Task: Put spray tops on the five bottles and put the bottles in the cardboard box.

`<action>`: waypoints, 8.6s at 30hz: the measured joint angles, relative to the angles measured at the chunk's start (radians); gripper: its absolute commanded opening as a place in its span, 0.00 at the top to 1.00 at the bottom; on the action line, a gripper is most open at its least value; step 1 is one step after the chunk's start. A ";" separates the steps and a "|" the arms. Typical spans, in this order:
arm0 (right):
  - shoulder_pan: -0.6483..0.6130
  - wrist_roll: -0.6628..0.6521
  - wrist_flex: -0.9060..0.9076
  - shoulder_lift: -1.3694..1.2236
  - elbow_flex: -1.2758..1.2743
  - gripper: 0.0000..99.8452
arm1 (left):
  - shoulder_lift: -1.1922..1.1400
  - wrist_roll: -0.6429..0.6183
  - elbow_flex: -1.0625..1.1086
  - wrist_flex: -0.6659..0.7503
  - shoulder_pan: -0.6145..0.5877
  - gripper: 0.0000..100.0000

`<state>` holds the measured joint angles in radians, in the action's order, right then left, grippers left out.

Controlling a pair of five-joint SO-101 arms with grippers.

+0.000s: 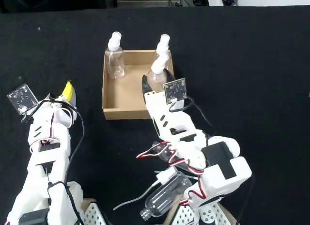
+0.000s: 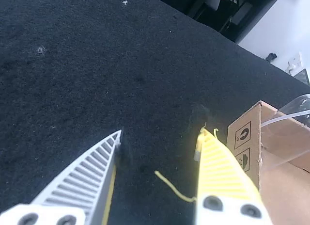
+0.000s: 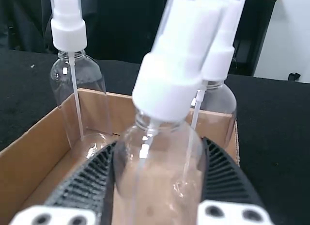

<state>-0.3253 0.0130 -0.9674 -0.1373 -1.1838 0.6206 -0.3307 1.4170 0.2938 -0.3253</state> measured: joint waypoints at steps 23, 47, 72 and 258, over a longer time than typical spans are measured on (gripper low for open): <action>0.002 0.000 0.000 0.000 0.000 0.71 | 0.000 0.000 0.000 0.000 0.000 0.78; 0.000 0.000 -0.006 0.068 -0.011 0.71 | 0.000 0.000 0.000 0.000 0.000 0.78; 0.064 0.000 0.479 0.773 -0.038 0.71 | 0.000 0.000 0.000 0.000 0.000 0.78; 1.073 -0.908 2.010 0.227 0.506 0.70 | 0.000 0.276 0.037 0.000 0.130 0.78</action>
<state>0.7472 -0.8953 1.0426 0.0898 -0.6774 0.6206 -0.0545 1.4538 0.2938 -0.1949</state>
